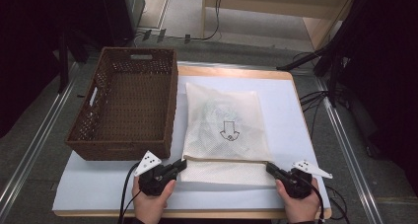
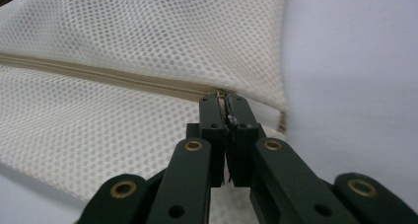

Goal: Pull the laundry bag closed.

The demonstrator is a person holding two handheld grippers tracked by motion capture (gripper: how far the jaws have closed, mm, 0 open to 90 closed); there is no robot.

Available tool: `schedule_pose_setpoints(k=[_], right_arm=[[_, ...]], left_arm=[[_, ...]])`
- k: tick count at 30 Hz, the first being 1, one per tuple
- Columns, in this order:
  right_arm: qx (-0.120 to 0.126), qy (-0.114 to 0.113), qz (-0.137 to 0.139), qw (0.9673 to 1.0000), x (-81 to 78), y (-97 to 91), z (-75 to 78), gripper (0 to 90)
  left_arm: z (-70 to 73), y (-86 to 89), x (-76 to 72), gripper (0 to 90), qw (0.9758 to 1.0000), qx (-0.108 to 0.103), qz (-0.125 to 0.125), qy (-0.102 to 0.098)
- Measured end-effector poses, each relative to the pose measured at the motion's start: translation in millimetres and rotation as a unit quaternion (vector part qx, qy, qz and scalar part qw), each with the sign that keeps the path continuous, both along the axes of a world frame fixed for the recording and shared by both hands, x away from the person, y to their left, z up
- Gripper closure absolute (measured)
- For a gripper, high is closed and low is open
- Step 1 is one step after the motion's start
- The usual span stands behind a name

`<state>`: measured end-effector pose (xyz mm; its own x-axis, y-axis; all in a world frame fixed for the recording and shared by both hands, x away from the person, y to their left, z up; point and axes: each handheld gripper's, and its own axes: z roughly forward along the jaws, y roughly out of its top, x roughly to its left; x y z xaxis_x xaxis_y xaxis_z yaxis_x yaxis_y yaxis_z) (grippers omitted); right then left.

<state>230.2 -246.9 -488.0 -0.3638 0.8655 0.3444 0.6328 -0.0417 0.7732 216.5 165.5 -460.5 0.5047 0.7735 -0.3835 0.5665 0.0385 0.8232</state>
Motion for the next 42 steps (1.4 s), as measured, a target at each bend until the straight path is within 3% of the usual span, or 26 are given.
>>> schedule_pose_setpoints(k=[3, 7, 10, 13, 17, 20, 22, 24, 27, 30, 33, 37, 38, 39, 42], right_arm=[[0.009, 0.002, -0.005, 0.9999, -0.4, -10.4, -1.0, 88.3], [0.000, -0.001, -0.007, 1.0000, -1.3, -11.8, 0.4, 88.2], [0.016, -0.006, 0.004, 0.9998, -0.4, -13.8, 1.0, 86.7], [0.035, -0.035, 0.021, 0.9986, -1.2, -19.9, 6.3, 76.7], [0.024, -0.080, 0.018, 0.9964, -1.7, -27.3, 10.8, 65.1], [0.016, -0.092, 0.014, 0.9955, 0.3, -28.8, 10.7, 63.8], [0.017, -0.113, 0.024, 0.9932, 3.3, -29.4, 10.9, 62.9], [0.010, -0.119, 0.030, 0.9924, 5.3, -29.2, 11.5, 61.1], [0.018, -0.109, 0.030, 0.9934, 6.2, -29.5, 11.1, 56.1], [0.004, -0.101, 0.004, 0.9949, 5.5, -32.7, 12.2, 43.3], [0.007, -0.098, -0.014, 0.9950, 5.0, -38.2, 14.6, 32.3], [0.008, -0.102, -0.002, 0.9948, 4.2, -42.9, 17.4, 11.7], [0.003, -0.102, 0.002, 0.9948, 4.2, -42.7, 17.5, 9.1], [-0.011, -0.096, -0.003, 0.9953, 5.1, -41.4, 17.5, 0.0], [-0.017, -0.093, -0.010, 0.9955, 6.2, -41.0, 17.6, 0.0]], left_arm=[[-0.4, -1.1, -0.2, 86.3, 1.0000, 0.003, -0.001, -0.002], [-0.9, -2.8, -0.8, 86.3, 0.9999, 0.010, -0.003, -0.003], [0.9, -1.9, -3.1, 84.7, 0.9995, 0.029, 0.002, -0.016], [5.0, 3.4, -4.8, 76.5, 0.9992, 0.029, 0.010, -0.027], [10.7, 11.2, -7.4, 61.2, 0.9976, 0.046, 0.026, -0.045], [13.5, 16.9, -9.9, 57.1, 0.9962, 0.055, 0.034, -0.058], [15.2, 19.8, -11.7, 53.5, 0.9952, 0.061, 0.034, -0.069], [17.2, 23.6, -13.4, 48.7, 0.9939, 0.069, 0.030, -0.080], [18.7, 29.6, -14.2, 42.2, 0.9929, 0.076, 0.027, -0.087], [20.1, 37.0, -13.9, 35.8, 0.9927, 0.077, 0.026, -0.089], [20.9, 44.8, -14.6, 29.4, 0.9924, 0.077, 0.021, -0.093], [22.0, 52.9, -15.1, 22.5, 0.9915, 0.083, 0.018, -0.098], [22.3, 54.7, -14.5, 19.2, 0.9911, 0.087, 0.016, -0.100], [22.9, 57.2, -13.8, 11.7, 0.9910, 0.089, 0.014, -0.098], [23.8, 66.5, -12.9, 7.7, 0.9914, 0.080, 0.012, -0.103]])
